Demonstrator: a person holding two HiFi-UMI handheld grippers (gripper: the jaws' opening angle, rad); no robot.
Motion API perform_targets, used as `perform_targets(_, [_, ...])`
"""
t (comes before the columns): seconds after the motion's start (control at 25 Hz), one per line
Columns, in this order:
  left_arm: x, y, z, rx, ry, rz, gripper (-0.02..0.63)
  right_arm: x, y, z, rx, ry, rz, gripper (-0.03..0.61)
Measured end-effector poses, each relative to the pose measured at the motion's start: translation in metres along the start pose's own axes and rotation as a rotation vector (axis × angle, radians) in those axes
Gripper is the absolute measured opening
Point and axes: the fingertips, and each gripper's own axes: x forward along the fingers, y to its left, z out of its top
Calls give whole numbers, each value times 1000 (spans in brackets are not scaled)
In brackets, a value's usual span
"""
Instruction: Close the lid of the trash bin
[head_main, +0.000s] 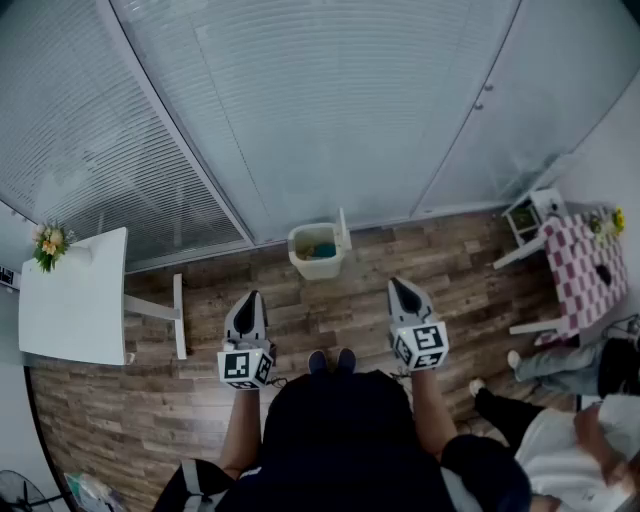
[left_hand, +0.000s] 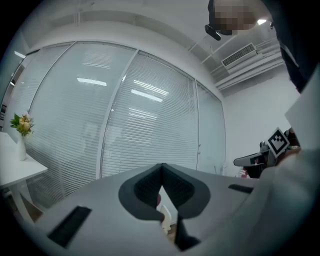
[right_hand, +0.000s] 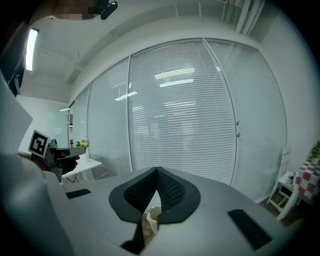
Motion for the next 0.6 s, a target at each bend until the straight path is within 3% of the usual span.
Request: perform_targets(0.6, [-1,0,-5,-13,9,16,6,2,0,-5,18,13,31,2])
